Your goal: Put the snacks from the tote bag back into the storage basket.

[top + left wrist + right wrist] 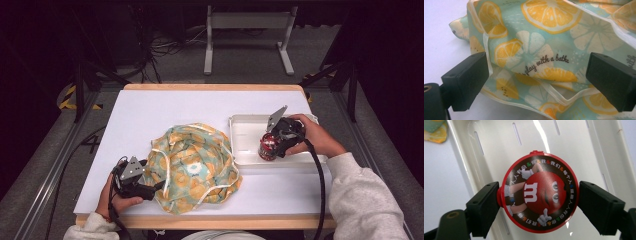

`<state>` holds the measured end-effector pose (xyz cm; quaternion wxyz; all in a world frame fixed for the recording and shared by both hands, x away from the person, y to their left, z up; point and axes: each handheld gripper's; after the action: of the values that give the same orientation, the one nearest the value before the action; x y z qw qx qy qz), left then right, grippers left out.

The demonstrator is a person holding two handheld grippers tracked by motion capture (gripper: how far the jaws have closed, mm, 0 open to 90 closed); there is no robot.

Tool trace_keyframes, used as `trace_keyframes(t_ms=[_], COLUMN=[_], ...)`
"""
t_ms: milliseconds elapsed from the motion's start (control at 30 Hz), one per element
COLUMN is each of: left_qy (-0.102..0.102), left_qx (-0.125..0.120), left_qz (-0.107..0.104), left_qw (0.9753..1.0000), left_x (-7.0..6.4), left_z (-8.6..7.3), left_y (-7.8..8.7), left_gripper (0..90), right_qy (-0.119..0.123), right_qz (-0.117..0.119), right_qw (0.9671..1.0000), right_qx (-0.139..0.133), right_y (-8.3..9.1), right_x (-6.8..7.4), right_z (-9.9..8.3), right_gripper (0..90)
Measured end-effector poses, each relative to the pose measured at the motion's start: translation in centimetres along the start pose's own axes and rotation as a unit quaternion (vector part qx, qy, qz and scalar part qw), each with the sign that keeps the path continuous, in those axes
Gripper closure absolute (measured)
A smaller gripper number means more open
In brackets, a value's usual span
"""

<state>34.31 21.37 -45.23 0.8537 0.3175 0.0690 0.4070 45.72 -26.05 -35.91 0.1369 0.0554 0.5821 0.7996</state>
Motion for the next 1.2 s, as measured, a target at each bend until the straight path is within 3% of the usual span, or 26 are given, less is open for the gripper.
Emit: trace_keyframes(t_ms=[567,867,1200], left_qy=[0.000,-0.002,-0.001], left_qx=[0.001,0.003,0.004], left_qz=[-0.002,-0.003,-0.004], left_qw=[1.0000,1.0000,1.0000], left_x=[-0.03,-0.01,-0.02], left_z=[-0.01,-0.01,-0.01], left_y=[-0.04,-0.08,-0.14], left_gripper=[5.3,5.3,5.3], right_qy=[-0.010,-0.035,-0.038], right_qz=[-0.004,-0.020,-0.028], right_qw=[0.9994,0.9979,0.9972], right_qx=[-0.032,-0.051,-0.058], right_y=[0.34,0.58,0.73], right_x=[0.42,0.62,0.76], right_z=[-0.22,-0.48,-0.60], right_gripper=[15.1,9.7,8.4])
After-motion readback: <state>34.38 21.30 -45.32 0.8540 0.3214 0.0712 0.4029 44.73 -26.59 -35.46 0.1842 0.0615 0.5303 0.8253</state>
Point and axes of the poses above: each handheld gripper's, and its own axes: y roughly backward along the jaws, z roughly out of its top, x roughly to its left, and after that the axes turned 8 degrees about z, right-handed
